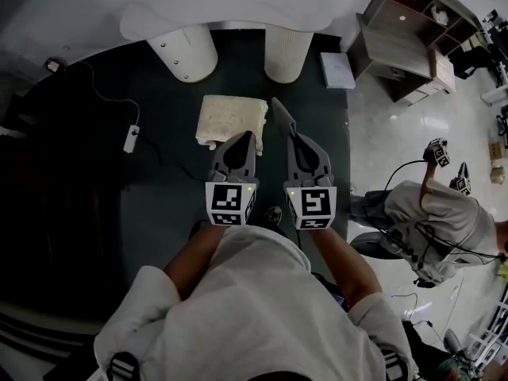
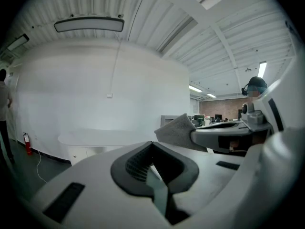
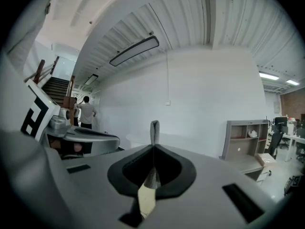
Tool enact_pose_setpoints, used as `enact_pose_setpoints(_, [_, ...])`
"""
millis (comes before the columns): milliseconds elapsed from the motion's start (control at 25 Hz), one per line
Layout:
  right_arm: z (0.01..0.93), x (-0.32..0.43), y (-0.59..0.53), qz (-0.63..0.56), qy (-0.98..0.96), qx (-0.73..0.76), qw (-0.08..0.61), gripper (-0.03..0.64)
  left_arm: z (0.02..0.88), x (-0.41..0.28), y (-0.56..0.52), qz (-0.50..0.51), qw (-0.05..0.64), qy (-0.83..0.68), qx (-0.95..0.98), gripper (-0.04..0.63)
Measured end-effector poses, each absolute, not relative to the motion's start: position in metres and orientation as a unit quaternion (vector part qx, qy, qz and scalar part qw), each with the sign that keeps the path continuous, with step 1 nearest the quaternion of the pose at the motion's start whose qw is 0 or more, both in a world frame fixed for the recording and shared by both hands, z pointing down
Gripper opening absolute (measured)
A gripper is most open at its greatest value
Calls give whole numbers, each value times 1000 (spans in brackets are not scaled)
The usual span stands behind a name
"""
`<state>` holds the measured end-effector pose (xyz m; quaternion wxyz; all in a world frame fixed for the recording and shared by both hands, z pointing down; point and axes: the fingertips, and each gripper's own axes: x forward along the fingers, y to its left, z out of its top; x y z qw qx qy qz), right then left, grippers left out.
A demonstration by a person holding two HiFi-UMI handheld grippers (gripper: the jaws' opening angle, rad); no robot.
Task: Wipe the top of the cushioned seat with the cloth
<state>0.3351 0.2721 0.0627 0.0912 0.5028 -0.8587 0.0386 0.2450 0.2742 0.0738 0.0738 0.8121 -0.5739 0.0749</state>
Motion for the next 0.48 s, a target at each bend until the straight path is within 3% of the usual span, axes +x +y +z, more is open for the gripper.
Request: enact_pose_setpoints(480, [45,334,277,23,-876,476,75,17,58,255,284,83,50,-590,802,14])
